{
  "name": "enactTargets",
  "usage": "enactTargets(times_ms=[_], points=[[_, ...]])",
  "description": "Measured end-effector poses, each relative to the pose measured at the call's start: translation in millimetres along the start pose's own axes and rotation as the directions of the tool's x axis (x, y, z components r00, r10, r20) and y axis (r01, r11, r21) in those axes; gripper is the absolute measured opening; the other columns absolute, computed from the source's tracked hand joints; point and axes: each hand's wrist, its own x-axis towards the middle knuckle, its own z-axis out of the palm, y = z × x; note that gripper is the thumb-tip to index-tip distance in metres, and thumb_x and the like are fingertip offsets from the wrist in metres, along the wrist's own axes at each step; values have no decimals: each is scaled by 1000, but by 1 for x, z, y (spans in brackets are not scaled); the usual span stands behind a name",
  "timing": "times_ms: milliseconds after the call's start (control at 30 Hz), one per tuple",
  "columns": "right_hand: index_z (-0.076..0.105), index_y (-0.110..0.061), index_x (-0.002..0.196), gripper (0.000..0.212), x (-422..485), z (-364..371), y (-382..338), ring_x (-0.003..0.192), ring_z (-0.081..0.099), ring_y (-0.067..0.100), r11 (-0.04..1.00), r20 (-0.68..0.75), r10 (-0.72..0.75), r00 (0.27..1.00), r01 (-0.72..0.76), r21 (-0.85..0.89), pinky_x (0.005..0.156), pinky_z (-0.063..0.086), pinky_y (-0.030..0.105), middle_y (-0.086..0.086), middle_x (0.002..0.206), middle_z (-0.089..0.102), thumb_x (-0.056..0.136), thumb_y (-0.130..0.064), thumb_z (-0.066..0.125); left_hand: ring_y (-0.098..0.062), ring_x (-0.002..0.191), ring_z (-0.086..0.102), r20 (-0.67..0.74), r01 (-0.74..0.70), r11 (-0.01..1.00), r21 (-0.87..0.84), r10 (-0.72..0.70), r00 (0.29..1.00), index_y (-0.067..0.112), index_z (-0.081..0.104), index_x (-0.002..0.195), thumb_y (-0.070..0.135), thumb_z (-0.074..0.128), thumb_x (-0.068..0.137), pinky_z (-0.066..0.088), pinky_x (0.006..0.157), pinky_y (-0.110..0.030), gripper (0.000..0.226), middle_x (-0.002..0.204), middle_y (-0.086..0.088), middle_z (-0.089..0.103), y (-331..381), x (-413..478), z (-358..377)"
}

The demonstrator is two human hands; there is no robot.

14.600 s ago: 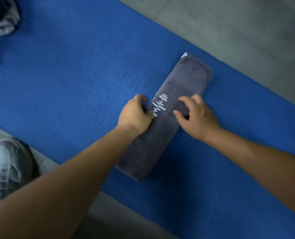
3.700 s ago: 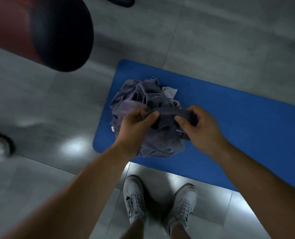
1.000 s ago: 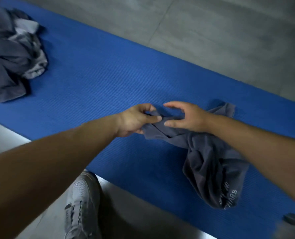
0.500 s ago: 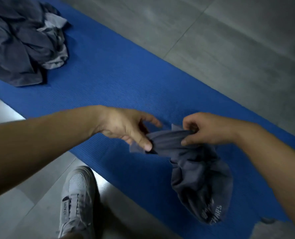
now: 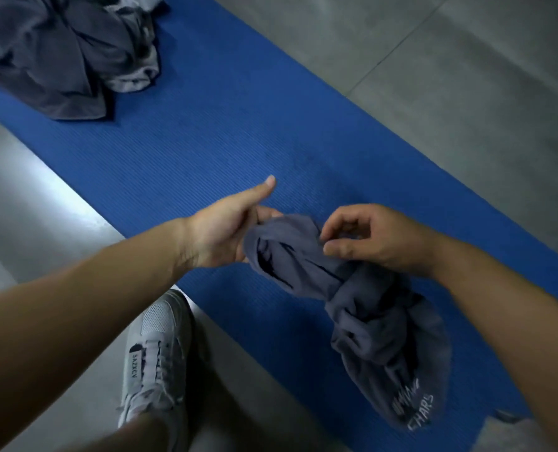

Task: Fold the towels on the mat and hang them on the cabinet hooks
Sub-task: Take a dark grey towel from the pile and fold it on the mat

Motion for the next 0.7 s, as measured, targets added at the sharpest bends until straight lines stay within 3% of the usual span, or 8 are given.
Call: enactTargets(times_ms=[67,167,233,300,367,433,600,700], points=[[71,-11,94,32,4,3,-1,84,63,11,970,134,133,982,-157,186,83,58,31,-1,86,67,82,-40,67,-33,104,66,-82,-67,998,-2,67,994,0,71,109,46,63,93,53,92,-41,49,112,-21,71,-4,0,0],[65,-12,108,27,20,11,11,80,63,10,924,-83,267,960,-230,306,75,62,37,-1,91,65,91,-33,64,-23,88,70,-64,-192,981,28,194,979,2,71,98,17,71,88,58,80,-29,18,94,-13,73,-10,-3,6],[62,-16,122,29,28,13,21,85,63,5,952,-161,249,955,-210,225,77,55,23,-8,100,66,96,-30,59,-20,84,71,-17,-249,969,6,249,968,3,71,97,11,69,88,59,79,-27,11,92,-11,74,-13,-3,8],[67,-17,110,24,31,17,28,85,64,-2,959,-98,266,959,-253,128,79,49,14,-15,94,71,100,-32,52,-20,85,71,2,-294,956,-26,294,956,4,72,95,8,65,87,59,80,-29,11,92,-12,74,-13,-3,7],[63,-4,91,42,28,18,32,70,58,1,946,-16,311,950,-308,105,72,45,18,-10,73,65,100,-44,51,-20,83,72,26,-320,947,-27,321,947,7,73,91,6,64,87,59,78,-28,10,90,-11,74,-11,-4,3],[58,6,91,64,26,16,38,75,53,18,946,7,305,952,-303,114,73,43,32,7,79,59,90,-58,61,-20,82,72,40,-323,946,2,323,946,8,74,88,5,65,86,59,76,-27,10,87,-10,74,-10,-6,-2],[73,-13,101,16,32,5,39,82,57,18,971,-152,233,960,-222,86,80,49,31,13,83,64,89,-23,73,-18,79,71,-29,-307,944,118,312,950,8,74,87,6,70,81,58,74,-24,8,85,-7,74,-17,-12,-22],[75,-20,88,4,34,0,29,81,64,2,984,-252,172,952,-154,89,81,50,22,-5,82,73,90,-20,71,-19,81,70,-70,-282,949,140,294,953,6,72,89,9,74,79,58,75,-25,10,87,-9,73,-21,-16,-32]])
